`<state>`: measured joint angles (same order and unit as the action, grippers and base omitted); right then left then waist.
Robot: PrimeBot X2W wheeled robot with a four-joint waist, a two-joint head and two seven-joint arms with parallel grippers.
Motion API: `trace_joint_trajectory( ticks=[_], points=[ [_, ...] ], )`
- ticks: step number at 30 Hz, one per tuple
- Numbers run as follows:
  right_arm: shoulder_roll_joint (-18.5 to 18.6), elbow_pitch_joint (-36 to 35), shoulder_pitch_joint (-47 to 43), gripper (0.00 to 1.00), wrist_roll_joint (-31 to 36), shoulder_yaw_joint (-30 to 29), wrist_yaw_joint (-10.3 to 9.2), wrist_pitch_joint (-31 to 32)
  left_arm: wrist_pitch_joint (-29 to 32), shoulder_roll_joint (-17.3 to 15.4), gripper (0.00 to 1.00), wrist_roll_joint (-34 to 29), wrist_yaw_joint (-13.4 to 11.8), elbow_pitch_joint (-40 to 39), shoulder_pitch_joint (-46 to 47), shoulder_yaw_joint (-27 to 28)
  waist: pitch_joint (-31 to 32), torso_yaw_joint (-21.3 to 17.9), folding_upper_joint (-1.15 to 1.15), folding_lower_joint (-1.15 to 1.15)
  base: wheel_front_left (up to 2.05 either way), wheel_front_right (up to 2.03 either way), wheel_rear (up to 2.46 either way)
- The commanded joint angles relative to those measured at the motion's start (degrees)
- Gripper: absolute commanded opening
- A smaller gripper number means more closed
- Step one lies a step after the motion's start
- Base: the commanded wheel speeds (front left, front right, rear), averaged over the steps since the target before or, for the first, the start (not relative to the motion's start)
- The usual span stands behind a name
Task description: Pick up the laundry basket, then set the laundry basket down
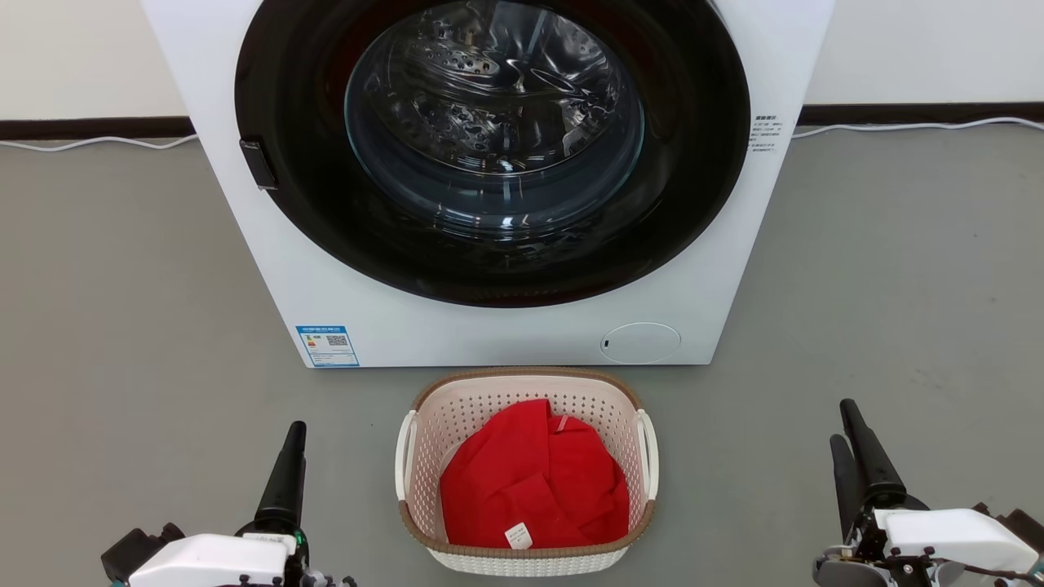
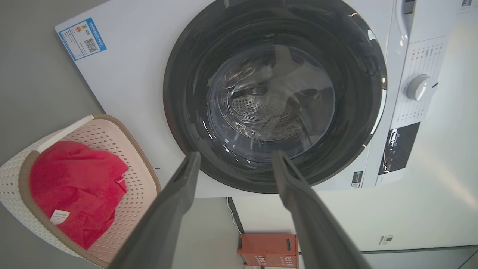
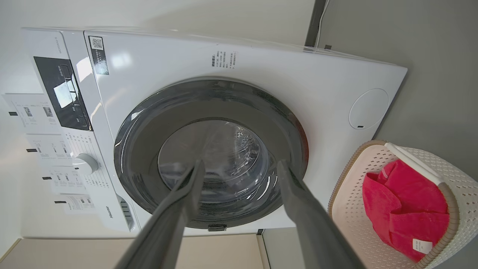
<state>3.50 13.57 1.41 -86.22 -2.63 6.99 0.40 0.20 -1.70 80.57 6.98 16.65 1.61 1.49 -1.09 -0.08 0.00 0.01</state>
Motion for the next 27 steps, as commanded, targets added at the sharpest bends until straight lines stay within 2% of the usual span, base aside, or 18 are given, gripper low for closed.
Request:
trace_joint_trajectory(
  ticks=[1, 15, 27],
  points=[
    [0.95, -2.19, 2.50, 1.00, 1.27, 0.67, 0.18, -0.89, -0.57, -0.46, 1.00, -1.61, 0.20, -1.90, 2.79, 0.31, -0.02, 0.00, 0.00, -0.01, 0.00, 0.00, 0.00],
    [2.11, -4.47, 2.82, 1.00, 9.54, 3.09, 0.23, -3.22, -2.92, -0.54, 1.00, -16.59, 0.22, -2.46, 3.19, 0.12, -0.32, -0.03, 0.00, -0.01, 0.00, 0.00, 0.00],
    [2.54, -5.12, 3.10, 1.00, 21.53, 4.12, 0.28, -5.22, -4.94, -0.65, 1.00, -27.61, -1.38, -2.22, 3.63, -1.57, -0.58, -0.14, 0.00, -0.01, 0.00, 0.00, 0.00]
  ],
)
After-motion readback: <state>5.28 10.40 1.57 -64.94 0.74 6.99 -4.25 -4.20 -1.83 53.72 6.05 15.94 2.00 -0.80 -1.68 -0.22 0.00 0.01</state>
